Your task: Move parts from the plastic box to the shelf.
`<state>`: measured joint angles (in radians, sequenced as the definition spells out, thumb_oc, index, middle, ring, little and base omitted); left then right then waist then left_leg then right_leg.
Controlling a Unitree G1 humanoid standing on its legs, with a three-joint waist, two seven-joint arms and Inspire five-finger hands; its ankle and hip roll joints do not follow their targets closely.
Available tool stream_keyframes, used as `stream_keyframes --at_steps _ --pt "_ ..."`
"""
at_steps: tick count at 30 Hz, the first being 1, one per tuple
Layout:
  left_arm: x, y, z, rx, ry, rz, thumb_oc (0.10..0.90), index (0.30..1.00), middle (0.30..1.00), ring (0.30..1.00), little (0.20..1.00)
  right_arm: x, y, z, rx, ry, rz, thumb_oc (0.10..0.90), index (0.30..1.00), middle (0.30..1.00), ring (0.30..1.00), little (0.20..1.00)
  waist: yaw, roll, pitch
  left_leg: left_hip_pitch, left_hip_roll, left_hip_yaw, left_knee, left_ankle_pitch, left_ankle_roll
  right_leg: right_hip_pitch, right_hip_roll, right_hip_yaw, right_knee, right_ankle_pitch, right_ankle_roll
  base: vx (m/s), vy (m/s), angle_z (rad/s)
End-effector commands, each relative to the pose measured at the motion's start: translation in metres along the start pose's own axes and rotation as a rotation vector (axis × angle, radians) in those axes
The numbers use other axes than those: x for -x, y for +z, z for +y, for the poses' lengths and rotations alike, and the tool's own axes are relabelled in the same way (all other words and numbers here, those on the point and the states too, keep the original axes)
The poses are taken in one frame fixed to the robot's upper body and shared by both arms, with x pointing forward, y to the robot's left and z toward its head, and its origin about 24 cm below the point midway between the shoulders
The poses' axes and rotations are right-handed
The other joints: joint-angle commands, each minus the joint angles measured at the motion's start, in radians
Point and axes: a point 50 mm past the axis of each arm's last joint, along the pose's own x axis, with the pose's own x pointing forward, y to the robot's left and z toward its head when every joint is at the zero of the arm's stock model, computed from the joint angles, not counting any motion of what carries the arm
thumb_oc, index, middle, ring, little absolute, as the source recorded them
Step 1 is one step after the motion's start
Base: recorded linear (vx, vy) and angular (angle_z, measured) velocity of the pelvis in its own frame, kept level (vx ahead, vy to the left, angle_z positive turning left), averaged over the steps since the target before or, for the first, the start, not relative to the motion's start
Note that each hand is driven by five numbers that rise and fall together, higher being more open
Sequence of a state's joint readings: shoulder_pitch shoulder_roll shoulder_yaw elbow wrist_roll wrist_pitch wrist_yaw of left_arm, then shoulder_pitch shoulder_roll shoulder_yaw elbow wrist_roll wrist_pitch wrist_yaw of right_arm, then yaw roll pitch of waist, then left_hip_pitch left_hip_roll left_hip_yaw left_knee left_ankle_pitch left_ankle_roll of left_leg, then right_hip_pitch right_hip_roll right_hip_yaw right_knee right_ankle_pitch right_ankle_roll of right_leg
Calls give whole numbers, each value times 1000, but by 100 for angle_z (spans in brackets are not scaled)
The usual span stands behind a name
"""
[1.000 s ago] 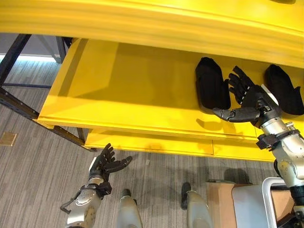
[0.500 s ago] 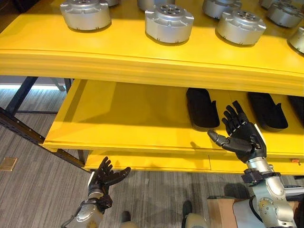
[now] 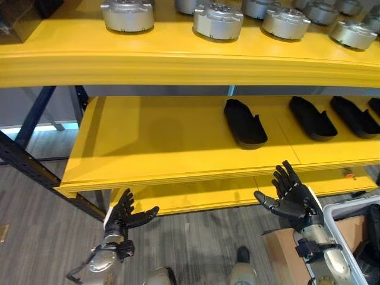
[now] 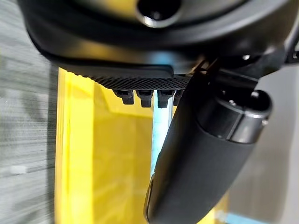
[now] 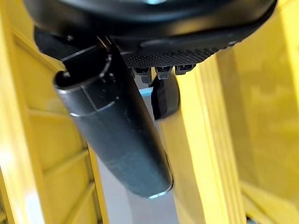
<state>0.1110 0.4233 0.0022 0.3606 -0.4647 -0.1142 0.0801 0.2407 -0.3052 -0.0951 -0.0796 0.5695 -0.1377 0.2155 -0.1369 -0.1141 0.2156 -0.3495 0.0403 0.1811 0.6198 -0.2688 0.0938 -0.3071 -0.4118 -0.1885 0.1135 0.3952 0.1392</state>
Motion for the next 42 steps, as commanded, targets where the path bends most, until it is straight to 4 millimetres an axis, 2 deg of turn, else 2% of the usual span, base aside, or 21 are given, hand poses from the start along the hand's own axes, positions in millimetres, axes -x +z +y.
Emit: stream_keyframes --at_steps 1,2,3,5,8,9,14,15,18,21,24,25,28,31,32,33,35,37,38,39,42 --pt "-1 59 -9 36 -40 -320 900 1000 1000 1000 1000 -16 42 0 50 42 -215 900 1000 1000 1000 1000 44 42 -23 215 88 49 -360 86 -58 169 -17 -103 140 -212 58 -211 274 -208" --pt "0 57 -9 36 -37 -314 900 1000 1000 1000 1000 -16 39 0 35 37 -205 900 1000 1000 1000 1000 45 50 -30 225 90 49 -374 70 -61 183 3 -84 164 -239 70 -116 46 -140" --pt "1 57 -9 42 -33 -312 900 1000 1000 1000 1000 -17 37 -1 19 24 -205 900 1000 1000 1000 1000 48 46 -37 217 86 74 -388 100 -52 182 12 -82 172 -236 58 -8 2 -102" --pt "3 54 -8 54 -30 -302 900 1000 1000 1000 1000 -18 37 -1 9 8 -210 900 1000 1000 1000 1000 57 47 -45 229 90 77 -390 79 -59 195 24 -70 174 -254 73 11 -50 -70" --pt "9 44 -5 79 -17 -271 900 1000 1000 1000 1000 -18 38 0 -24 -9 -234 900 1000 1000 1000 1000 75 33 -55 235 107 107 -379 80 -78 237 25 -115 70 -265 79 35 -176 -92" --pt "15 28 0 98 6 -219 900 1000 1000 1000 1000 -15 37 -4 -45 -35 -236 900 1000 1000 1000 1000 73 25 -79 248 132 142 -378 97 -105 267 63 -94 -39 -252 91 73 -210 -69" --pt "19 22 -2 124 -9 -199 900 1000 1000 1000 1000 -9 40 -9 -50 -49 -245 900 1000 1000 1000 1000 64 33 -97 273 160 172 -426 133 -130 280 90 -85 -90 -265 80 69 -150 -37" --pt "21 16 -8 125 -42 -176 900 1000 1000 1000 1000 -4 40 -12 -43 -62 -241 900 1000 1000 1000 1000 52 46 -106 287 184 189 -450 162 -153 286 113 -88 -117 -303 68 63 -139 -59" --pt "20 16 -14 122 -69 -175 900 1000 1000 1000 1000 -2 42 -13 -23 -54 -244 900 1000 1000 1000 1000 39 63 -106 295 205 198 -475 191 -176 286 134 -86 -125 -332 56 53 -164 -21" --pt "20 15 -17 117 -84 -170 900 1000 1000 1000 1000 -1 45 -14 -17 -56 -254 900 1000 1000 1000 1000 32 76 -103 303 215 202 -488 206 -187 289 147 -83 -136 -340 48 23 -83 8" --pt "19 11 -24 119 -107 -157 900 1000 1000 1000 1000 -3 50 -16 -12 -73 -289 900 1000 1000 1000 1000 17 108 -97 322 236 224 -531 247 -213 286 178 -70 -166 -345 41 8 -99 -5" --pt "19 11 -24 119 -107 -157 900 1000 1000 1000 1000 -3 51 -16 -12 -73 -289 900 1000 1000 1000 1000 18 109 -96 324 236 225 -534 249 -213 286 179 -69 -167 -345 40 15 -84 -24" --pt "14 20 -33 109 -139 -190 900 1000 1000 1000 1000 -4 50 -17 1 -75 -284 900 1000 1000 1000 1000 3 145 -90 340 262 239 -592 309 -240 271 216 -57 -166 -363 23 14 -139 -20" --pt "9 28 -39 94 -159 -218 900 1000 1000 1000 1000 -5 50 -16 -1 -75 -289 900 1000 1000 1000 1000 -2 154 -87 341 275 238 -604 327 -247 259 228 -56 -146 -379 13 -19 -113 -7" --pt "2 40 -48 89 -190 -258 900 1000 1000 1000 1000 -7 50 -16 -4 -77 -292 900 1000 1000 1000 1000 -9 161 -78 335 289 231 -621 360 -256 234 241 -55 -99 -403 2 -40 -90 -6" --pt "1 40 -48 89 -191 -260 900 1000 1000 1000 1000 -7 51 -16 -3 -77 -295 900 1000 1000 1000 1000 -9 163 -77 334 291 230 -624 364 -257 229 242 -55 -91 -409 0 -54 -197 2" --pt "-3 50 -59 101 -221 -292 900 1000 1000 1000 1000 -5 50 -17 0 -87 -293 900 1000 1000 1000 1000 -27 161 -64 323 324 226 -594 368 -256 184 274 -26 3 -463 -37 -14 -252 1" --pt "-4 54 -62 105 -235 -305 900 1000 1000 1000 1000 -3 49 -19 0 -105 -290 900 1000 1000 1000 1000 -20 146 -50 293 344 162 -469 356 -245 179 310 10 27 -487 -71 26 -264 -5" --pt "-4 54 -62 105 -235 -305 900 1000 1000 1000 1000 -3 49 -19 0 -105 -290 900 1000 1000 1000 1000 -20 147 -48 288 348 158 -459 352 -246 180 312 8 28 -489 -73 -11 -284 -16" --pt "-3 53 -64 125 -240 -296 900 1000 1000 1000 1000 -4 49 -21 19 -120 -286 900 1000 1000 1000 1000 11 125 -18 222 317 19 -331 364 -195 188 341 36 27 -484 -106 -11 -197 -30" --pt "3 42 -61 134 -242 -255 900 1000 1000 1000 1000 -8 50 -24 29 -133 -289 900 1000 1000 1000 1000 77 95 5 87 130 -195 -311 305 -154 221 347 107 18 -502 -108 113 -106 -54"
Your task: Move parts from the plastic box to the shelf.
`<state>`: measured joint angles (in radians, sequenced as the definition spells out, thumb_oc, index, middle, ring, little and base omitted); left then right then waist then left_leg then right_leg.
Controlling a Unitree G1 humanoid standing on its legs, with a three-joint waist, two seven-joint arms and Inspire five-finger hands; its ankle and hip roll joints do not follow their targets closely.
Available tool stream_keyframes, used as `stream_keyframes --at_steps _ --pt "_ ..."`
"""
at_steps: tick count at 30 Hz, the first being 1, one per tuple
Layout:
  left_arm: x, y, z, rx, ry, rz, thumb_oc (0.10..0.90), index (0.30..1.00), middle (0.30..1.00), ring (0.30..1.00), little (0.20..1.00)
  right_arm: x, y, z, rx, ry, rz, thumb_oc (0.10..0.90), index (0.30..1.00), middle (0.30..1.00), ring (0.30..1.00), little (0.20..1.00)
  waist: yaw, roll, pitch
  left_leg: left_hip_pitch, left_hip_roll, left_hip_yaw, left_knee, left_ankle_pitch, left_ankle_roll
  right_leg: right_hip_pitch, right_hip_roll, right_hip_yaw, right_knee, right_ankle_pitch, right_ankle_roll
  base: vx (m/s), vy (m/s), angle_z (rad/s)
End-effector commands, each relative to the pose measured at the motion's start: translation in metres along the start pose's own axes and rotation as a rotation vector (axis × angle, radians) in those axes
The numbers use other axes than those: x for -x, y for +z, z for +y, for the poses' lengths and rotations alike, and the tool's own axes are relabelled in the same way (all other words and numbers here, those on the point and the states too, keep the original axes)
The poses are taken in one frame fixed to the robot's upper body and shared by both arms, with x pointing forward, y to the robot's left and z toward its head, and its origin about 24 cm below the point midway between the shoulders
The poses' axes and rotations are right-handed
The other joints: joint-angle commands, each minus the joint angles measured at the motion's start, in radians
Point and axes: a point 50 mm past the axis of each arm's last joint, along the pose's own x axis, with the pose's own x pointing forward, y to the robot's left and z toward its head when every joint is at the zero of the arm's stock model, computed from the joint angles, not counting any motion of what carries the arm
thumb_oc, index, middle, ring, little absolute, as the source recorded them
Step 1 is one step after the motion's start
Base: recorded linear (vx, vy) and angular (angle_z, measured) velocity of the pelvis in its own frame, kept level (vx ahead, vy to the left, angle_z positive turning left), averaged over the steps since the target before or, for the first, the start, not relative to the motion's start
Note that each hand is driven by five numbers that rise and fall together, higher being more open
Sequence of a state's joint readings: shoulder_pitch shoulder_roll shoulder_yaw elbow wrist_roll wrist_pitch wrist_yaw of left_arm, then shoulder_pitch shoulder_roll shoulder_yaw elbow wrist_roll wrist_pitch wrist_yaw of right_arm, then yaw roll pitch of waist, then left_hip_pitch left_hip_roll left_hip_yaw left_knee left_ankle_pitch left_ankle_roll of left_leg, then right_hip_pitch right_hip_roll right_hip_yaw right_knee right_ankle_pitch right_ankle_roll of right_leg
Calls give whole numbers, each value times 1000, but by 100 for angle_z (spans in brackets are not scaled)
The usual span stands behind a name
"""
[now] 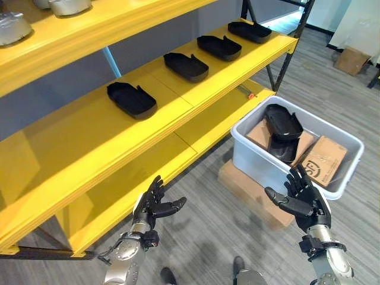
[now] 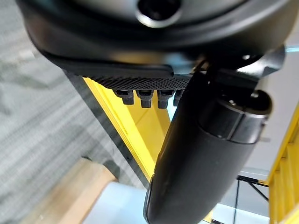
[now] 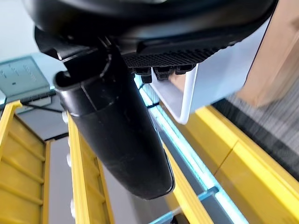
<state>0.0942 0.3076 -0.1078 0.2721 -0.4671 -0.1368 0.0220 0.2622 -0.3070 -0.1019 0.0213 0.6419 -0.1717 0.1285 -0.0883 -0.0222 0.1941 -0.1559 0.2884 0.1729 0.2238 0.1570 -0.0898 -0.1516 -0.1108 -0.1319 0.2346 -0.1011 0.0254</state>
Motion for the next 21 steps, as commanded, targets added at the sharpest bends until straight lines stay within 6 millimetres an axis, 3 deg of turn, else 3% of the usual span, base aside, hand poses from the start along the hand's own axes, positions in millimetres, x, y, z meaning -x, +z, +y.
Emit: stream_keyframes --at_steps 1,4,8,11,15,17,21 --pt "1 35 2 14 -25 -188 900 1000 1000 1000 1000 -16 70 3 66 43 -347 900 1000 1000 1000 1000 33 0 25 -141 -124 -196 51 -103 29 73 52 63 -108 -9 6 209 -28 -79" --pt "7 23 10 20 16 -146 900 1000 1000 1000 1000 -16 71 0 90 36 -347 900 1000 1000 1000 1000 67 22 50 -246 -120 -206 -79 38 0 101 88 65 -90 -30 -2 249 29 -53" --pt "10 17 18 27 71 -127 900 1000 1000 1000 1000 -18 69 -1 122 29 -331 900 1000 1000 1000 1000 106 37 62 -243 -158 -312 -226 62 -17 147 130 143 -31 -110 -7 304 101 -53" --pt "9 19 19 40 82 -138 900 1000 1000 1000 1000 -16 67 -1 101 31 -327 900 1000 1000 1000 1000 107 46 45 -201 -147 -352 -219 67 -10 169 131 195 -15 -138 2 174 129 -103" --pt "3 29 14 47 66 -175 900 1000 1000 1000 1000 -10 67 -4 100 9 -330 900 1000 1000 1000 1000 97 36 29 -213 -160 -331 -147 53 -9 210 89 200 -42 -151 12 200 143 -77" --pt "-3 40 9 44 47 -214 900 1000 1000 1000 1000 -11 65 -5 92 -22 -328 900 1000 1000 1000 1000 90 25 11 -236 -183 -310 -66 0 7 225 42 205 -66 -145 34 244 196 -8" --pt "-9 48 7 40 52 -234 900 1000 1000 1000 1000 -15 62 0 80 -18 -318 900 1000 1000 1000 1000 89 5 -8 -258 -203 -278 -5 -64 30 224 -4 218 -100 -118 63 172 121 -13"
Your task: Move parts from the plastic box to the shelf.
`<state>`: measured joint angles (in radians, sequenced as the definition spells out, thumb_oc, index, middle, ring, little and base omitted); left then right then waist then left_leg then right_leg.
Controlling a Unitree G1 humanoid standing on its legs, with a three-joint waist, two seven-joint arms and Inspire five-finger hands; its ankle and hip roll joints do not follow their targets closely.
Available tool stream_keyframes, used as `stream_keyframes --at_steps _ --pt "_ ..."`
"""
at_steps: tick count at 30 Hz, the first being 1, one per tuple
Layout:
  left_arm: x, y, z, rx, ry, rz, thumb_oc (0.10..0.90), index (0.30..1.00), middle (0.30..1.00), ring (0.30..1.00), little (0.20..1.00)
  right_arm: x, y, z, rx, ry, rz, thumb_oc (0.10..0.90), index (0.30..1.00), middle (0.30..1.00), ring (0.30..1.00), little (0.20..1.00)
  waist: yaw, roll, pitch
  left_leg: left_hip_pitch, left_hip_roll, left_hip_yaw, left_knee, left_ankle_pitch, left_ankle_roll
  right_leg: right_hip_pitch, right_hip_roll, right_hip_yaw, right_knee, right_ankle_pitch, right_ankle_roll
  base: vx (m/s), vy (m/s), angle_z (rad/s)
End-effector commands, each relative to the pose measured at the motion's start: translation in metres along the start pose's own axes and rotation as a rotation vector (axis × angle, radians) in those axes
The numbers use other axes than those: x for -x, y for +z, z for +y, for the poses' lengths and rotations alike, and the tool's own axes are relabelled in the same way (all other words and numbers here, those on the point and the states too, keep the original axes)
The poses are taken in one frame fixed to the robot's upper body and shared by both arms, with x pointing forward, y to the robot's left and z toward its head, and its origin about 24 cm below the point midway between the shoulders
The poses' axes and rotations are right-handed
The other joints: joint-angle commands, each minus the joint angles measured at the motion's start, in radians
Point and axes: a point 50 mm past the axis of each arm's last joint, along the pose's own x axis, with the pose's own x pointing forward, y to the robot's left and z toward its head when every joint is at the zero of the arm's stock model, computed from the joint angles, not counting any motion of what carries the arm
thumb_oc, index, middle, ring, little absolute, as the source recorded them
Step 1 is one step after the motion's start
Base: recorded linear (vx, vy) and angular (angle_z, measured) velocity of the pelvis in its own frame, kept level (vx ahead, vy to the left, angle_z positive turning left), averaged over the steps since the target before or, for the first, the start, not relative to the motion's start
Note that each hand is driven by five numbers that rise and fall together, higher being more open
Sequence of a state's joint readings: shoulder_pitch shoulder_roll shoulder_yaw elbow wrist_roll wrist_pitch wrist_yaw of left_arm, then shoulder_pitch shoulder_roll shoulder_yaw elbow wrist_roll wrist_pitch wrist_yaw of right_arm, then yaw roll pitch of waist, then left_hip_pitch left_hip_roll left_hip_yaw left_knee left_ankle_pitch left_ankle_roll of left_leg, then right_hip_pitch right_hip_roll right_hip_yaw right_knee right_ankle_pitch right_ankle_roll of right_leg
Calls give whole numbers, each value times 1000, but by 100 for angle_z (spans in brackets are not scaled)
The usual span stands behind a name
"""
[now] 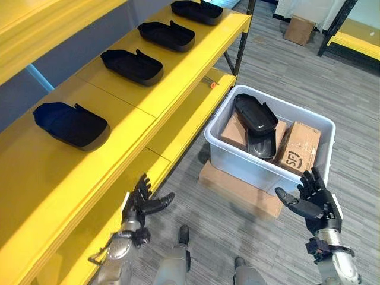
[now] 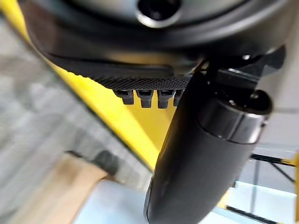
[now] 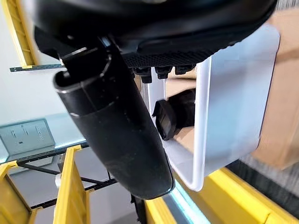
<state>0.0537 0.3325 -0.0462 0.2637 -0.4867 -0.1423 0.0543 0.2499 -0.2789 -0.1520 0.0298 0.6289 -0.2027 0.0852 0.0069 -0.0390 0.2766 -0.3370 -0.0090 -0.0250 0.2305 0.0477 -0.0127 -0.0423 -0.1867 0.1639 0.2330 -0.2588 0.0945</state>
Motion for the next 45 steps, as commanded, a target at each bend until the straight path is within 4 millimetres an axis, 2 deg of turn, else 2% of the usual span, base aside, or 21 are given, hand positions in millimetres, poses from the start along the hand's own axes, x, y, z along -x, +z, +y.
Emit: stream_keyframes --at_steps 1,8,17,20,23,24,25,26,27,28,29,30,31,32,33,34,37,39,41,42,45 --pt "-2 26 -8 39 -19 -154 900 1000 1000 1000 1000 -17 54 9 70 70 -260 900 1000 1000 1000 1000 -6 21 -91 -78 94 -79 -10 44 -46 114 71 -78 -100 40 -6 114 53 -15" --pt "-6 31 -12 31 -25 -167 900 1000 1000 1000 1000 -19 54 11 68 69 -259 900 1000 1000 1000 1000 -7 -2 -95 -117 85 -64 25 7 -30 102 45 -80 -130 66 11 49 19 -2" --pt "-10 36 -17 12 -55 -177 900 1000 1000 1000 1000 -28 63 26 80 121 -306 900 1000 1000 1000 1000 9 -24 -85 -175 61 -52 89 -48 -8 88 10 -86 -162 113 38 29 22 -3" --pt "-12 40 -18 -4 -66 -189 900 1000 1000 1000 1000 -30 65 31 85 140 -314 900 1000 1000 1000 1000 16 -31 -85 -179 43 -52 121 -89 13 83 -7 -86 -121 128 52 102 116 -2" --pt "-15 44 -22 -23 -86 -202 900 1000 1000 1000 1000 -30 59 33 74 132 -296 900 1000 1000 1000 1000 9 -30 -94 -147 8 -49 105 -114 38 55 -21 -85 -35 208 72 103 172 4" --pt "-15 44 -22 -23 -86 -202 900 1000 1000 1000 1000 -30 59 33 74 132 -296 900 1000 1000 1000 1000 9 -31 -95 -147 8 -48 103 -114 39 53 -21 -84 -34 208 72 65 190 18" --pt "-18 48 -23 -24 -82 -214 900 1000 1000 1000 1000 -31 56 37 63 138 -288 900 1000 1000 1000 1000 0 -23 -94 -112 -3 -46 65 -111 53 2 -19 -79 57 286 75 52 240 9" --pt "-19 50 -22 -27 -73 -222 900 1000 1000 1000 1000 -32 54 40 57 149 -281 900 1000 1000 1000 1000 -9 -15 -82 -85 -5 -43 50 -118 65 -37 -12 -85 136 314 66 44 239 7" --pt "-19 50 -22 -27 -73 -223 900 1000 1000 1000 1000 -32 55 40 58 150 -282 900 1000 1000 1000 1000 -9 -14 -84 -86 -3 -43 44 -112 65 -42 -11 -84 136 318 66 17 261 -13" --pt "-20 53 -18 -32 -55 -233 900 1000 1000 1000 1000 -33 51 45 54 172 -266 900 1000 1000 1000 1000 -15 7 -61 -32 10 -28 10 -112 77 -109 3 -132 230 329 55 59 222 -25" --pt "-19 54 -15 -37 -41 -239 900 1000 1000 1000 1000 -33 48 46 53 175 -256 900 1000 1000 1000 1000 -12 14 -57 -4 15 -18 -4 -117 79 -119 -12 -170 249 320 51 68 220 -41" --pt "-19 54 -14 -38 -40 -239 900 1000 1000 1000 1000 -33 48 46 53 176 -256 900 1000 1000 1000 1000 -13 14 -55 0 14 -19 -6 -117 78 -116 -12 -171 250 319 51 113 108 -30" --pt "-18 55 -11 -43 -30 -244 900 1000 1000 1000 1000 -33 47 48 51 181 -248 900 1000 1000 1000 1000 -10 19 -57 26 22 -2 -18 -122 78 -133 -39 -218 228 309 45 154 50 -20" --pt "-18 57 -8 -43 -17 -249 900 1000 1000 1000 1000 -33 44 48 50 180 -236 900 1000 1000 1000 1000 -18 20 -56 62 36 10 -35 -125 69 -147 -53 -240 157 282 45 157 49 -20" --pt "-18 57 -8 -43 -17 -249 900 1000 1000 1000 1000 -33 44 48 50 180 -236 900 1000 1000 1000 1000 -17 20 -54 68 37 10 -38 -126 68 -142 -52 -240 155 282 44 187 -70 -40" --pt "-18 57 -3 -37 5 -252 900 1000 1000 1000 1000 -34 43 47 40 178 -233 900 1000 1000 1000 1000 -21 11 -58 90 53 30 -53 -136 47 -162 -84 -269 -21 275 54 130 -126 -52" --pt "-13 50 3 -21 38 -230 900 1000 1000 1000 1000 -34 41 47 37 175 -226 900 1000 1000 1000 1000 -25 2 -52 138 85 48 -59 -160 15 -152 -160 -313 -218 408 101 140 -166 -34" --pt "-8 46 8 -21 56 -219 900 1000 1000 1000 1000 -33 44 45 53 173 -234 900 1000 1000 1000 1000 -26 -7 -53 164 95 59 -50 -175 1 -161 -178 -345 -260 453 127 115 -148 -5" --pt "-6 42 9 -22 51 -207 900 1000 1000 1000 1000 -30 46 43 57 171 -233 900 1000 1000 1000 1000 -27 -20 -60 170 82 56 -45 -181 -6 -123 -180 -355 -277 451 131 83 -105 -4" --pt "-3 33 9 -36 44 -175 900 1000 1000 1000 1000 -29 47 38 54 154 -239 900 1000 1000 1000 1000 -32 -43 -78 181 75 61 -40 -188 -17 -96 -180 -351 -277 474 146 92 -148 25" --pt "4 20 13 -33 56 -121 900 1000 1000 1000 1000 -27 51 31 58 133 -249 900 1000 1000 1000 1000 -41 -41 -100 198 97 51 -56 -178 -31 -86 -154 -350 -261 455 135 106 -172 20"
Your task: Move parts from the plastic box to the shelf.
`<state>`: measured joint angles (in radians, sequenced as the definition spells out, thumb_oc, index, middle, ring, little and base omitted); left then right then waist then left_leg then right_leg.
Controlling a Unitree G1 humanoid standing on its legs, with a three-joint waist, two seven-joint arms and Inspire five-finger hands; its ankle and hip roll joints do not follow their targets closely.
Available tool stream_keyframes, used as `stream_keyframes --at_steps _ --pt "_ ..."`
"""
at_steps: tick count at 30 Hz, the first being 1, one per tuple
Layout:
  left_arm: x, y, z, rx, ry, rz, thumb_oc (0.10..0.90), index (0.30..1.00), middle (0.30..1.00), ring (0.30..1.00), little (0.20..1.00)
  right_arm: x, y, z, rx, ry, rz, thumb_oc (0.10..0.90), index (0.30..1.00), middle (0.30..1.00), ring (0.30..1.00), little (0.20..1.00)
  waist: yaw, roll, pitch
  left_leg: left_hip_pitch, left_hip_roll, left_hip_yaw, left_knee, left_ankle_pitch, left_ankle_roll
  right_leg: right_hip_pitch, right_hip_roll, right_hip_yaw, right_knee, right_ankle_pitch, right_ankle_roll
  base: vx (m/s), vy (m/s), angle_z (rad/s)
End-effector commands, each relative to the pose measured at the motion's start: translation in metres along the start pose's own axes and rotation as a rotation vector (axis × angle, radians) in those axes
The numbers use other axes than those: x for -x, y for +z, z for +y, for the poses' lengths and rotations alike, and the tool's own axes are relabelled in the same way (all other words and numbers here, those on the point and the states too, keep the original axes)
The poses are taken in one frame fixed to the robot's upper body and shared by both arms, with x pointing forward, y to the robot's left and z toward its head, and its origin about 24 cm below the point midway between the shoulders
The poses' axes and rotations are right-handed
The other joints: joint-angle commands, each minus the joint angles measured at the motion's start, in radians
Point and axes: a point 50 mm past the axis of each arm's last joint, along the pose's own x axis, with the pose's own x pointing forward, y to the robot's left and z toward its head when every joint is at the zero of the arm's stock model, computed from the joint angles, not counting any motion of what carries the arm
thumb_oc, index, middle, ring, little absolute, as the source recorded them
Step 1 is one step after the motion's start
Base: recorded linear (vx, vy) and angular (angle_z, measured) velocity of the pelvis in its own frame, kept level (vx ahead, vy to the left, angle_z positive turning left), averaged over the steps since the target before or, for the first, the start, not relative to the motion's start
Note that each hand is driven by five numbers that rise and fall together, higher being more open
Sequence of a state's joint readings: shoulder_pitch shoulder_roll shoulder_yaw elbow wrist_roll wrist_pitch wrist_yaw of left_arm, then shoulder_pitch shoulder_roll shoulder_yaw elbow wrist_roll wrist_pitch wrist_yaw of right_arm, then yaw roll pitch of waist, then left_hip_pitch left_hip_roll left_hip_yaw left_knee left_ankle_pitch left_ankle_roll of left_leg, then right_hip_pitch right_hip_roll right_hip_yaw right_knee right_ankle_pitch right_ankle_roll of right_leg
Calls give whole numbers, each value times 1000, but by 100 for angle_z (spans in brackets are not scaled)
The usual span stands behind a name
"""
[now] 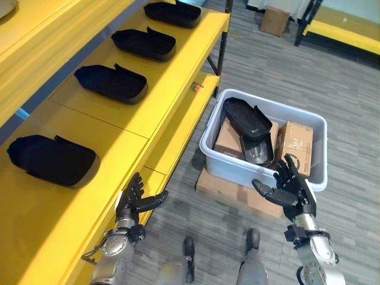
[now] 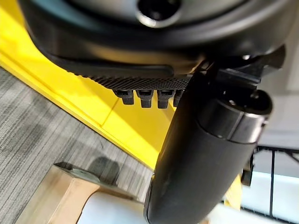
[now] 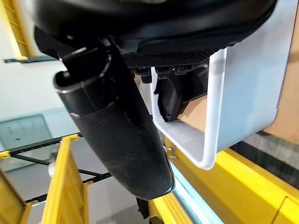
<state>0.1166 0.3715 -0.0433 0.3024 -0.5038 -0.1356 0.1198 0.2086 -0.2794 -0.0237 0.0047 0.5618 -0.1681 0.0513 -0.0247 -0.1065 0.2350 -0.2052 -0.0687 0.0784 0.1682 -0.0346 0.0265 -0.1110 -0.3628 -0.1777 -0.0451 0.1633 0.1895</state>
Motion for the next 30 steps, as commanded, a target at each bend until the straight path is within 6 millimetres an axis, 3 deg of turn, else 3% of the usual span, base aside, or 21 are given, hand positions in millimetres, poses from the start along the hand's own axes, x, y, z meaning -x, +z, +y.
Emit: stream_keyframes --at_steps 1,3,6,13,20,23,24,26,28,30 --pt "2 25 -5 19 -42 -159 900 1000 1000 1000 1000 -13 65 -10 39 7 -309 900 1000 1000 1000 1000 -10 30 -83 104 190 -46 -39 -80 -85 2 43 -21 15 12 31 148 -229 8" --pt "2 25 -5 19 -42 -158 900 1000 1000 1000 1000 -13 65 -11 39 8 -309 900 1000 1000 1000 1000 -10 30 -83 107 191 -46 -42 -78 -86 3 44 -21 15 12 30 81 -126 -14" --pt "8 18 -7 45 -54 -134 900 1000 1000 1000 1000 -11 61 -13 32 -8 -294 900 1000 1000 1000 1000 -15 42 -98 143 231 -41 -85 -58 -102 9 77 -10 30 -42 12 88 -138 -15" --pt "6 23 -18 57 -97 -147 900 1000 1000 1000 1000 -12 60 -9 29 4 -288 900 1000 1000 1000 1000 -24 65 -103 180 270 -27 -127 -31 -122 5 115 3 63 -97 -10 65 -95 -7" --pt "1 28 -18 62 -83 -162 900 1000 1000 1000 1000 -15 65 -3 59 34 -309 900 1000 1000 1000 1000 -38 93 -92 191 315 -21 -136 9 -134 -47 160 46 175 -180 -43 11 -92 -1" --pt "2 28 -16 74 -76 -163 900 1000 1000 1000 1000 -15 65 -3 78 39 -303 900 1000 1000 1000 1000 -38 96 -89 184 340 -25 -81 44 -142 -41 191 54 185 -205 -68 18 -178 -4" --pt "4 27 -16 99 -68 -163 900 1000 1000 1000 1000 -15 63 -3 81 38 -298 900 1000 1000 1000 1000 -27 91 -76 143 354 -53 52 135 -143 -17 224 63 174 -215 -100 -9 -275 -11" --pt "4 25 -17 115 -69 -153 900 1000 1000 1000 1000 -16 60 -3 68 36 -286 900 1000 1000 1000 1000 -8 76 -36 38 323 -133 262 208 -125 17 242 61 160 -216 -142 -66 -339 -12" --pt "4 23 -18 119 -72 -145 900 1000 1000 1000 1000 -16 59 -4 79 35 -276 900 1000 1000 1000 1000 -5 61 -23 -7 293 -152 326 197 -106 39 241 60 151 -231 -154 -19 -169 3" --pt "4 22 -18 121 -63 -137 900 1000 1000 1000 1000 -16 58 -5 68 19 -273 900 1000 1000 1000 1000 -8 71 -28 -32 314 -130 224 192 -110 51 237 57 150 -245 -145 102 14 -10"
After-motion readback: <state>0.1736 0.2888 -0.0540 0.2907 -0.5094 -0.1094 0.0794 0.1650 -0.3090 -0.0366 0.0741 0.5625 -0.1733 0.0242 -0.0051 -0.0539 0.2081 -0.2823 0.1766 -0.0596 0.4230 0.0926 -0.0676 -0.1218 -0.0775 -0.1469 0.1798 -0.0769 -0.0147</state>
